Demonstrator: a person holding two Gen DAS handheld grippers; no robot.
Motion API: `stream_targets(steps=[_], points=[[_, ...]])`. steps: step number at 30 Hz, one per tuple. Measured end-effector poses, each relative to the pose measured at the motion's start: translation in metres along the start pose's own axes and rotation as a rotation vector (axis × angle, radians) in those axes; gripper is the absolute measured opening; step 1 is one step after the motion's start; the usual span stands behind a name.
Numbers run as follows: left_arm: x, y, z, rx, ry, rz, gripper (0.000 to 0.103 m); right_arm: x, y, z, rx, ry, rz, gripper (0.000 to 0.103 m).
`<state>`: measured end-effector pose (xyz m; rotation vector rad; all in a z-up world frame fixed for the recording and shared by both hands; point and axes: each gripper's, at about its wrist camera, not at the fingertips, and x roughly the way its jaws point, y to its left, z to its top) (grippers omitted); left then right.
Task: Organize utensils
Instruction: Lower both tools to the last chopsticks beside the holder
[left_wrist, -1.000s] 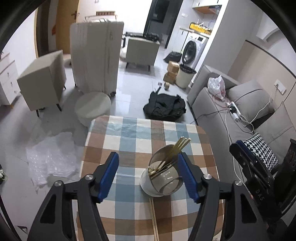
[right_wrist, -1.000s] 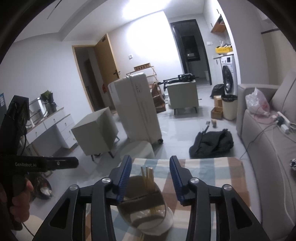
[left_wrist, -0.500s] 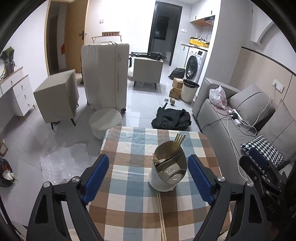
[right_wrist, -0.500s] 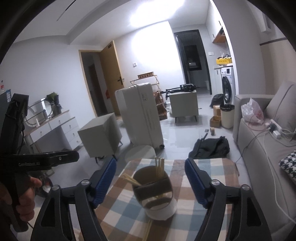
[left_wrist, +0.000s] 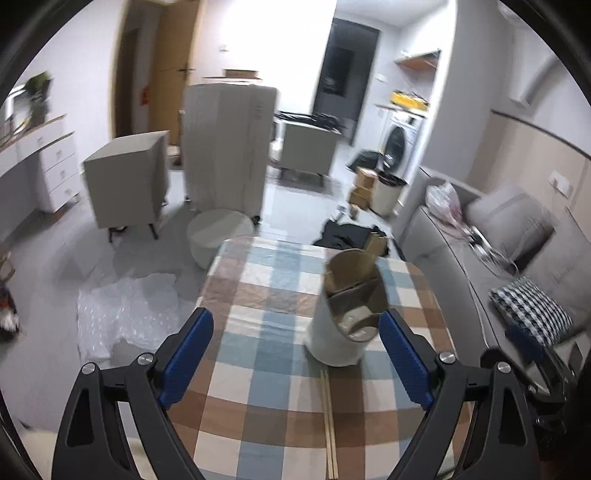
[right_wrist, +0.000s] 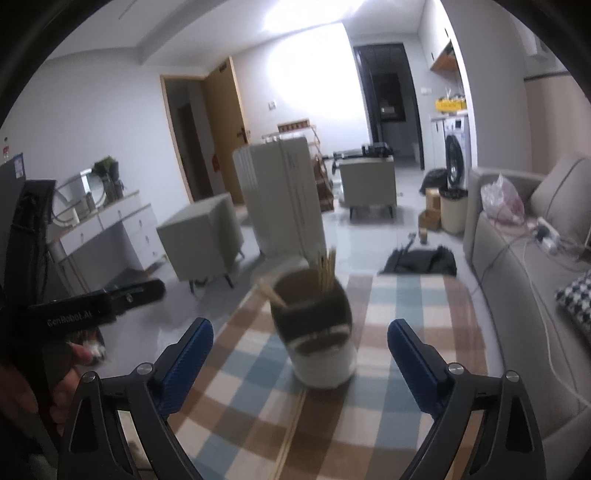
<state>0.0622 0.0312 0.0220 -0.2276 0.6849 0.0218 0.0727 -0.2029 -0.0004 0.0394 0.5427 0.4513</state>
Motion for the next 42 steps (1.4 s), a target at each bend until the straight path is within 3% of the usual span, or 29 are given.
stream_targets(steps=[9, 14, 21, 22, 29, 32, 42], points=[[0.06, 0.01, -0.033, -0.018, 0.201, 0.033, 0.088, 0.052, -0.016, -0.039, 0.04, 0.21, -0.028, 0.094], [0.085, 0.019, -0.049, -0.023, 0.32, 0.061, 0.088, 0.097, -0.019, -0.066, 0.059, 0.38, -0.016, 0.069], [0.107, 0.031, -0.057, -0.059, 0.439, 0.108, 0.088, 0.152, -0.015, -0.092, 0.071, 0.547, -0.011, 0.053], [0.109, 0.032, -0.058, -0.069, 0.455, 0.107, 0.088, 0.161, -0.015, -0.096, 0.077, 0.568, -0.012, 0.045], [0.123, 0.047, -0.06, -0.131, 0.524, 0.104, 0.088, 0.2, -0.015, -0.121, 0.092, 0.663, -0.023, 0.03], [0.129, 0.054, -0.063, -0.165, 0.548, 0.104, 0.088, 0.205, -0.012, -0.124, 0.082, 0.657, -0.028, 0.03], [0.132, 0.068, -0.065, -0.22, 0.574, 0.111, 0.088, 0.203, 0.015, -0.123, -0.099, 0.707, -0.124, 0.017]])
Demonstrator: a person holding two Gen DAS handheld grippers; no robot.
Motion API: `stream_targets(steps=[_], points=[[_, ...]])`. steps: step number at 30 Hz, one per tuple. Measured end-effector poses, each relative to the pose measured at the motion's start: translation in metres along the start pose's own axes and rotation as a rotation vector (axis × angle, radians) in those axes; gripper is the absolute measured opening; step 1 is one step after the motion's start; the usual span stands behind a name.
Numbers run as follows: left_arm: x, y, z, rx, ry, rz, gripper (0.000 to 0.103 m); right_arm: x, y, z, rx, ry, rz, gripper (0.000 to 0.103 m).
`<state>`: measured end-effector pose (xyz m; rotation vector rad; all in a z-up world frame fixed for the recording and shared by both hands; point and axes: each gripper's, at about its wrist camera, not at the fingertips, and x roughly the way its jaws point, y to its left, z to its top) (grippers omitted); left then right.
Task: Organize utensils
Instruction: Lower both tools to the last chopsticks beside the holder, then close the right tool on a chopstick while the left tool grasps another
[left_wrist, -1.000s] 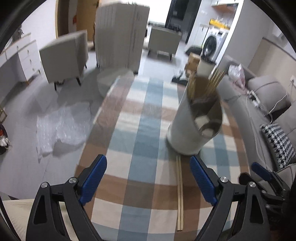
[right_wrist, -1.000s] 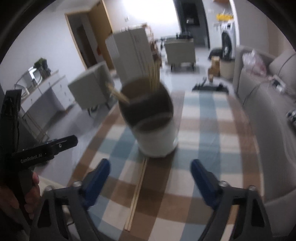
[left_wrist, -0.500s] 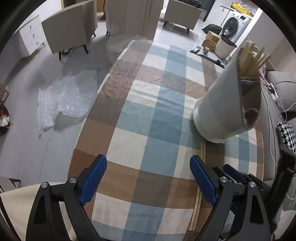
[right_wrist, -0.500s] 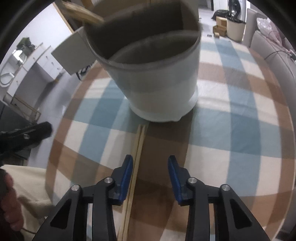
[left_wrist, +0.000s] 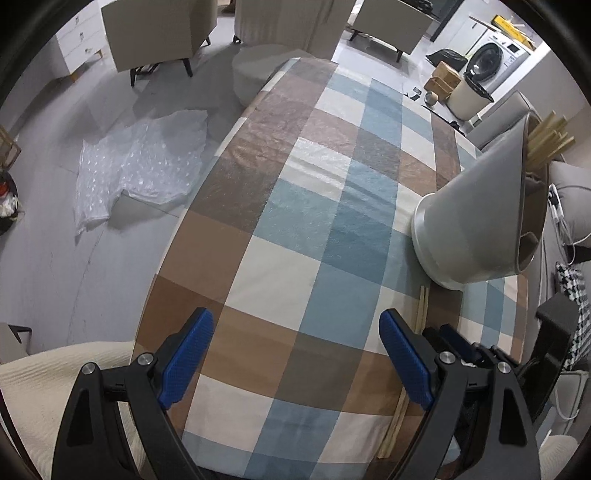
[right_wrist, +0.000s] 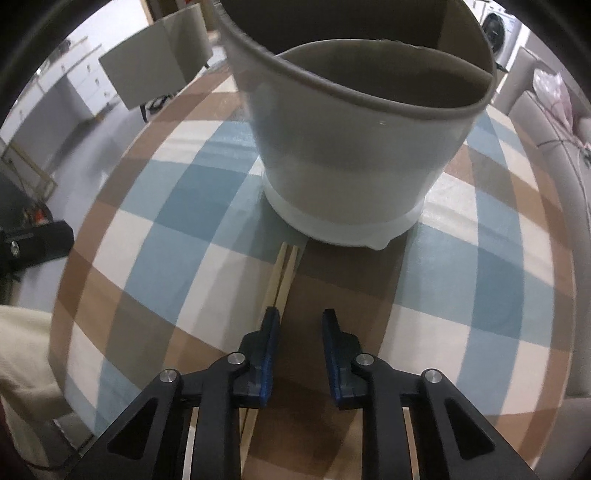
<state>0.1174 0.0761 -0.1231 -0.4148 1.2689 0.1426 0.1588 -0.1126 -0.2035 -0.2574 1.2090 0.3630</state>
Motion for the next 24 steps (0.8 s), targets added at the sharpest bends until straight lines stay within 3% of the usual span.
stream_targets(steps=[14, 17, 24], points=[[-0.007, 0.02, 0.005, -0.058, -0.009, -0.026, 0.088, 0.006, 0.017, 0.004, -0.043, 0.036, -0.077, 0.015], [-0.008, 0.023, 0.006, -0.074, 0.001, -0.04, 0.088, 0.006, 0.017, -0.002, -0.038, 0.054, -0.05, 0.006], [-0.012, 0.023, 0.007, -0.078, -0.003, -0.067, 0.088, 0.0, 0.015, -0.022, -0.007, 0.068, 0.005, 0.005]])
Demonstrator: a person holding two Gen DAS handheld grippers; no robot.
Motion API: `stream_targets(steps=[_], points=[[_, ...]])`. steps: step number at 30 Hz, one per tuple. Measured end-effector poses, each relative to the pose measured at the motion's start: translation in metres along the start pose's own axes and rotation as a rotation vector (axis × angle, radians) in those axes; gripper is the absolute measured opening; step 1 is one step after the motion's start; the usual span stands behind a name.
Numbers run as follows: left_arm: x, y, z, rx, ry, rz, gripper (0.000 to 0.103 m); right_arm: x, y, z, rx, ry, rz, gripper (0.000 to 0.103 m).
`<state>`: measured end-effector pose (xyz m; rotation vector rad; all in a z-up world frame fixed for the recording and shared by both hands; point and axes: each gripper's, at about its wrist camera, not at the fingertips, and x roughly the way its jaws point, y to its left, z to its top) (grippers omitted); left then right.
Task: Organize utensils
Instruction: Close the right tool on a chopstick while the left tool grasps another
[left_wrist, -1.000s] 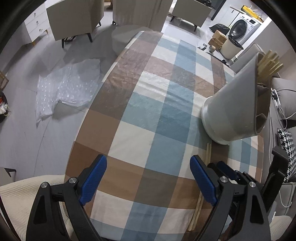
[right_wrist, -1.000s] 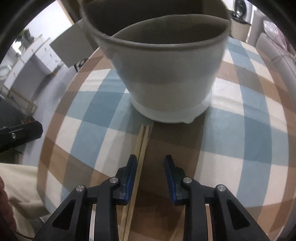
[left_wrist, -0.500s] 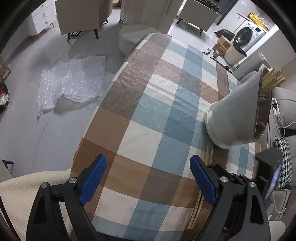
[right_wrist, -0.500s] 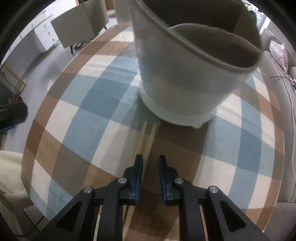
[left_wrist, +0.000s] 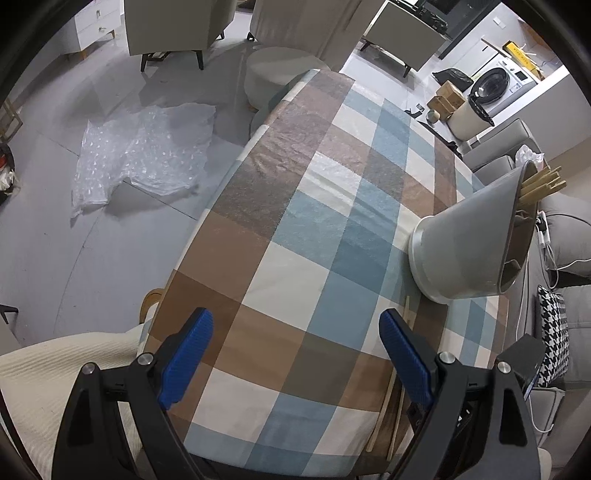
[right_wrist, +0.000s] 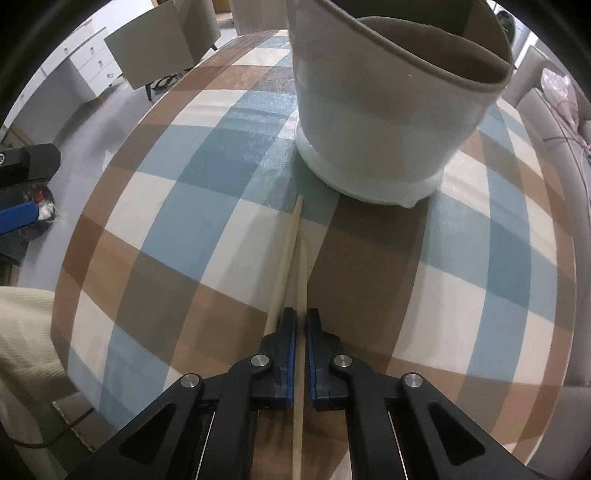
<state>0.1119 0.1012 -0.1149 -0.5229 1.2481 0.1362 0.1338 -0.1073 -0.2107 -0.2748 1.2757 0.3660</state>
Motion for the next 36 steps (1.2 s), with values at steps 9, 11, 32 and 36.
stream_targets(steps=[9, 11, 32, 36], points=[[0.002, 0.007, 0.002, -0.023, 0.009, 0.008, 0.088, -0.002, -0.006, 0.015, 0.003, -0.021, -0.006, 0.014], [0.003, 0.007, 0.002, -0.021, 0.011, 0.014, 0.088, 0.001, -0.001, 0.022, -0.016, -0.032, -0.016, 0.015], [0.051, -0.069, -0.026, 0.216, 0.118, 0.058, 0.087, -0.091, -0.139, -0.036, 0.545, -0.319, 0.298, 0.003], [0.064, -0.084, -0.031, 0.241, 0.157, 0.056, 0.081, -0.088, -0.157, -0.045, 0.61, -0.318, 0.33, 0.003]])
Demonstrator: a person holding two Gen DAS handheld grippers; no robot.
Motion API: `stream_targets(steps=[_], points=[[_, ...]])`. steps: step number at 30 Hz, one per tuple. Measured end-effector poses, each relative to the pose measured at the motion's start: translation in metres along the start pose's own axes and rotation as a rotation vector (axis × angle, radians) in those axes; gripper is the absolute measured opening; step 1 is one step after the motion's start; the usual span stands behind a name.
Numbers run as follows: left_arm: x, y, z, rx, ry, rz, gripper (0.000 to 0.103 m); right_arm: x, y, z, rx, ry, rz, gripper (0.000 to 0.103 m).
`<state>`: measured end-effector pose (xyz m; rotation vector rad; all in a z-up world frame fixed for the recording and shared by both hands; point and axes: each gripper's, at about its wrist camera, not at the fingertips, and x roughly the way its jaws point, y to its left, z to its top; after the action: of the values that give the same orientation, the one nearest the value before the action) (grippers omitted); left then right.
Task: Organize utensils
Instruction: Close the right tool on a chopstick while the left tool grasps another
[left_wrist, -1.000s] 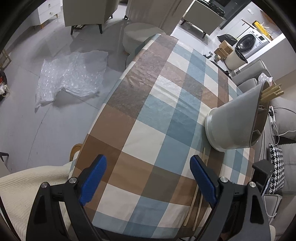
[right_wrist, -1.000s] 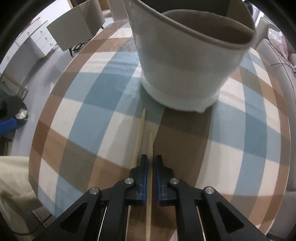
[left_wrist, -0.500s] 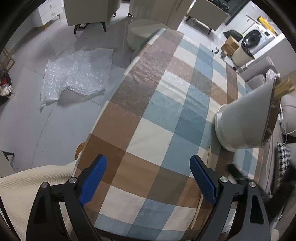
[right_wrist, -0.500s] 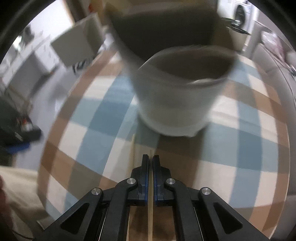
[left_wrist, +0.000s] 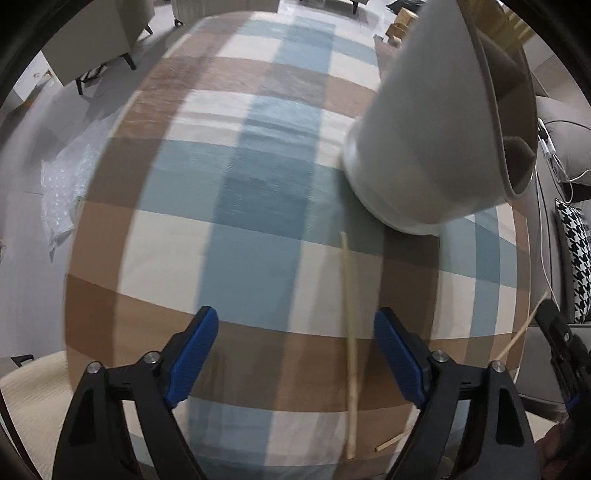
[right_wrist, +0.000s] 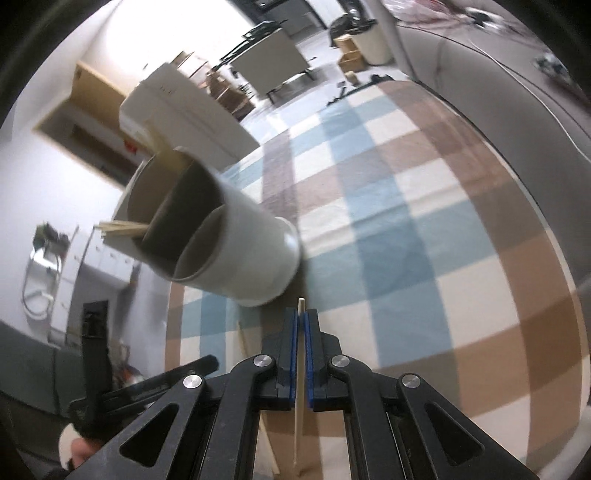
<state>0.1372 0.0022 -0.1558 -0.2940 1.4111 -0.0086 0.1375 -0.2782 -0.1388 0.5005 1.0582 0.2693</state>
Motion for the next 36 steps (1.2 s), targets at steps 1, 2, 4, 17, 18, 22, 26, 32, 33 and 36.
stream_targets(steps=[1, 2, 4, 17, 18, 22, 26, 32, 33, 36], points=[[0.001, -0.002, 0.001, -0.007, 0.004, -0.006, 0.081, -0.005, -0.007, 0.003, 0.012, -0.004, 0.007, 0.003], [0.003, -0.004, 0.002, -0.013, 0.003, -0.013, 0.081, -0.007, -0.011, 0.006, 0.022, -0.012, 0.016, 0.003], [0.005, -0.009, 0.004, -0.004, 0.001, -0.008, 0.081, -0.013, -0.015, 0.007, 0.029, -0.028, 0.028, 0.003], [0.02, -0.025, 0.001, 0.043, -0.044, 0.13, 0.047, -0.029, -0.028, 0.01, 0.05, -0.083, 0.057, 0.003], [0.02, -0.028, 0.002, 0.057, -0.058, 0.15, 0.044, -0.03, -0.028, 0.01, 0.049, -0.086, 0.059, 0.003], [0.019, -0.031, 0.002, 0.076, -0.075, 0.161, 0.003, -0.031, -0.028, 0.011, 0.052, -0.091, 0.063, 0.003], [0.018, -0.03, -0.003, 0.082, -0.085, 0.132, 0.002, -0.032, -0.024, 0.011, 0.027, -0.093, 0.055, 0.003], [-0.022, -0.031, -0.009, 0.057, -0.198, 0.038, 0.001, -0.037, -0.008, 0.01, -0.045, -0.108, 0.052, 0.003], [-0.036, -0.03, -0.012, 0.058, -0.232, 0.015, 0.001, -0.038, -0.003, 0.009, -0.066, -0.115, 0.047, 0.003], [-0.062, -0.03, -0.024, 0.065, -0.299, -0.031, 0.001, -0.04, 0.011, 0.005, -0.124, -0.124, 0.046, 0.003]])
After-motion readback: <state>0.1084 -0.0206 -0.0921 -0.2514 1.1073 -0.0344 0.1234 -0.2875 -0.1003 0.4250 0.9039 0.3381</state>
